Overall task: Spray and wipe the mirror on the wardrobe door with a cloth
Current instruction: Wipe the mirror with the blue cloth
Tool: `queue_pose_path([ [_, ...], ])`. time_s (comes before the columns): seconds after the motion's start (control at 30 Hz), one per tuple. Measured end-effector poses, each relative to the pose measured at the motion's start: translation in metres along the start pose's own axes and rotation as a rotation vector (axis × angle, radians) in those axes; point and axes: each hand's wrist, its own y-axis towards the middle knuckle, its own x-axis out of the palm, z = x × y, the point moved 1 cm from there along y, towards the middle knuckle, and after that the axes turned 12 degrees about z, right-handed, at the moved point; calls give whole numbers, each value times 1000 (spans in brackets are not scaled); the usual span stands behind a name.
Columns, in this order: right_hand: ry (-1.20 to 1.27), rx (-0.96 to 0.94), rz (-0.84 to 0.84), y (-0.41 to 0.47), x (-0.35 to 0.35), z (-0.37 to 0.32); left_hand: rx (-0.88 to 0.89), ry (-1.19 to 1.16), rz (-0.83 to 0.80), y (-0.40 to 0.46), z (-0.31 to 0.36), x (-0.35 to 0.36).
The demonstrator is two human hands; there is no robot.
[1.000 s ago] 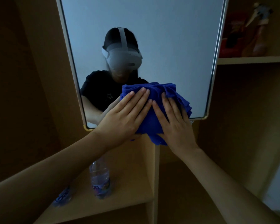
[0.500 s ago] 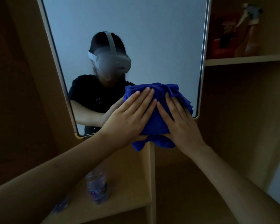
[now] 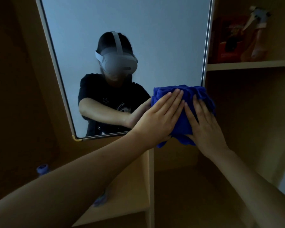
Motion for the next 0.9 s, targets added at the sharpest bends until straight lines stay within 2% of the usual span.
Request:
queue_pose_path([
  [0.27, 31, 97, -69, -6, -5, -11, -24, -28, -19, -5, -2, -4],
  [0.5, 106, 85, -56, -5, -15, -36, -118, -128, -20, -30, -5, -18],
  [0.6, 180, 51, -16, 1, -19, -55, -280, -244, -7, -50, -11, -32],
  [0.77, 337, 29, 39, 22, -22, -97, -676, -461, -23, -87, -32, -65],
  [0.9, 444, 15, 110, 55, -28, -136, -1127, -734, 48, -111, -61, -96],
])
